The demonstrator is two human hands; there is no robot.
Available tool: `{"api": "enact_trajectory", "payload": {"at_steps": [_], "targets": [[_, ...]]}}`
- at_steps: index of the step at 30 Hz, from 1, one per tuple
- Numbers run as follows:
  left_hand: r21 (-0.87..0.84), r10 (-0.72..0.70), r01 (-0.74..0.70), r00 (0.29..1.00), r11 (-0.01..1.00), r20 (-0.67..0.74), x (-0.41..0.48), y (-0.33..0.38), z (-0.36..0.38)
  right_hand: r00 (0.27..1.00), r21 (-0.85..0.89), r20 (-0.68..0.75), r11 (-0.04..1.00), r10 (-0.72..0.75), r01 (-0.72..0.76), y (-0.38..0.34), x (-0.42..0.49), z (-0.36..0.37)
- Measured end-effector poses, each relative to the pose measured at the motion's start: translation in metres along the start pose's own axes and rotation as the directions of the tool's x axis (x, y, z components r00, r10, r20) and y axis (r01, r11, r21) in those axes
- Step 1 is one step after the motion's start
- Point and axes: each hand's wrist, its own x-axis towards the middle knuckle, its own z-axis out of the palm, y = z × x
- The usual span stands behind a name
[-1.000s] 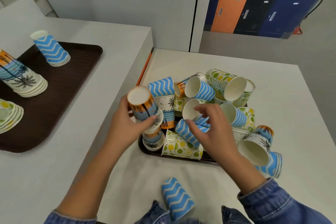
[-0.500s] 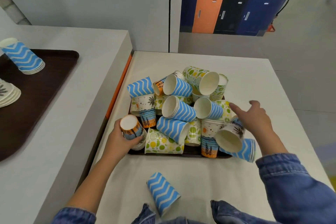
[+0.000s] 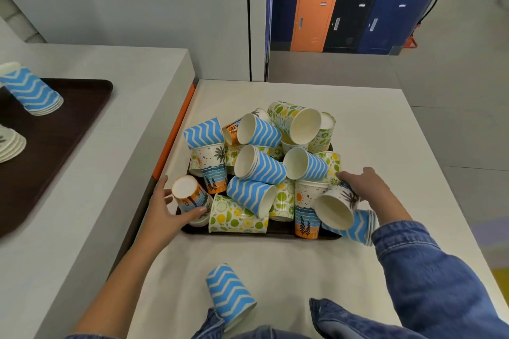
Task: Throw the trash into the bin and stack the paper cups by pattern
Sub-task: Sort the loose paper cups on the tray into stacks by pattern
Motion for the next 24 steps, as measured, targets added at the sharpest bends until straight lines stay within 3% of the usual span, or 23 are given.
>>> {"api": "enact_trajectory", "payload": {"at_steps": [8,10,12,14,16,18,20,22,24], "targets": [[0.148,0.035,-0.034,0.999,0.988,-0.004,-0.013,0.017,-0.010,0.995,0.197,0.018,0.976,-0.096,0.091,-0.003,-0.010,-0.014],[0.229,0.183,-0.158,0.979,0.960,-0.092,-0.026,0.025,-0.013,0.986,0.288,0.017,0.945,-0.163,0.151,-0.012,-0.022,-0.022],[0.323,0.371,-0.304,0.913,0.896,-0.169,-0.042,0.029,-0.015,0.969,0.387,0.022,0.896,-0.246,0.219,-0.027,-0.036,-0.026],[0.401,0.460,-0.355,0.864,0.844,-0.203,-0.059,0.026,-0.014,0.935,0.523,0.011,0.799,-0.354,0.296,-0.051,-0.057,-0.025],[0.385,0.384,-0.284,0.899,0.878,-0.212,-0.071,0.020,-0.010,0.894,0.620,-0.042,0.691,-0.445,0.373,-0.079,-0.082,-0.015],[0.272,0.167,-0.113,0.968,0.956,-0.185,-0.078,0.009,-0.007,0.853,0.654,-0.085,0.617,-0.515,0.438,-0.108,-0.109,0.003],[0.153,-0.009,0.035,0.986,0.988,-0.165,-0.080,-0.001,-0.006,0.807,0.682,-0.076,0.560,-0.585,0.470,-0.132,-0.135,0.025],[0.072,-0.076,0.090,0.982,0.993,-0.172,-0.080,-0.007,-0.011,0.753,0.690,-0.096,0.501,-0.651,0.522,-0.150,-0.156,0.049],[0.031,-0.096,0.104,0.974,0.994,-0.204,-0.079,-0.008,-0.019,0.654,0.622,-0.165,0.437,-0.739,0.650,-0.162,-0.172,0.073]]}}
